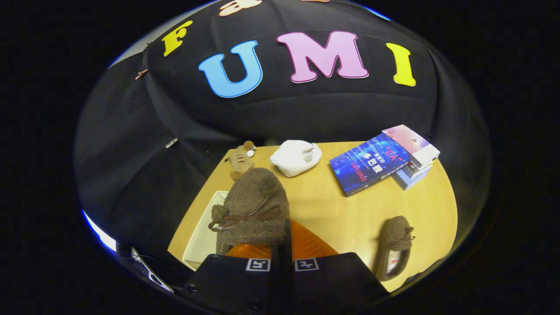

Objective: Open the storage box then place both shoes into the box .Put the left shoe in first, then the right shoe, with the right side of both shoes facing outward in a uniform manner.

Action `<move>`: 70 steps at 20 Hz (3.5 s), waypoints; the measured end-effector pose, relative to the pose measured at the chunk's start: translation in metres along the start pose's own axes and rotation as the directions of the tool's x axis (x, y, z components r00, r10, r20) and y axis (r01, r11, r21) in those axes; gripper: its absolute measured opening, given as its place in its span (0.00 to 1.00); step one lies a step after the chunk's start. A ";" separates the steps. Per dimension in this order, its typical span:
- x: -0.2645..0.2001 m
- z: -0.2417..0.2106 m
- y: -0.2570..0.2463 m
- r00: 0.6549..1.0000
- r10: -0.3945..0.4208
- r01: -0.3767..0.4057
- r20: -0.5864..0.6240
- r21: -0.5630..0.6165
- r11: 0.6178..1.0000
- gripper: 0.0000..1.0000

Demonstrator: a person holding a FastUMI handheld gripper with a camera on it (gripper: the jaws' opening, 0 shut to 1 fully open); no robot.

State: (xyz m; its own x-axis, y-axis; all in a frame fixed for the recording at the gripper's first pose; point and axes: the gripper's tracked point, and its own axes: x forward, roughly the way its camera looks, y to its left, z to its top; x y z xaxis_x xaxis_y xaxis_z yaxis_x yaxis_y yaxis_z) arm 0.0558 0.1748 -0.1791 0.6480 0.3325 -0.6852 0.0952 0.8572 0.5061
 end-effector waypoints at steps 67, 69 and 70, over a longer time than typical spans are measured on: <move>-0.004 -0.165 -0.347 0.875 -0.456 0.418 -0.166 -0.219 0.882 0.74; 0.011 -0.160 -0.355 0.876 -0.455 0.422 -0.160 -0.201 0.884 0.72; 0.018 -0.158 -0.357 0.879 -0.449 0.417 -0.161 -0.193 0.888 0.69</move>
State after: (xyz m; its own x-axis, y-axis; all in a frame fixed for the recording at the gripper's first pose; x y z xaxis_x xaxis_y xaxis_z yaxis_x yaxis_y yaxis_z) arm -0.0860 -0.0628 -0.4550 0.4049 -0.0287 -0.9139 0.2090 0.9760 0.0620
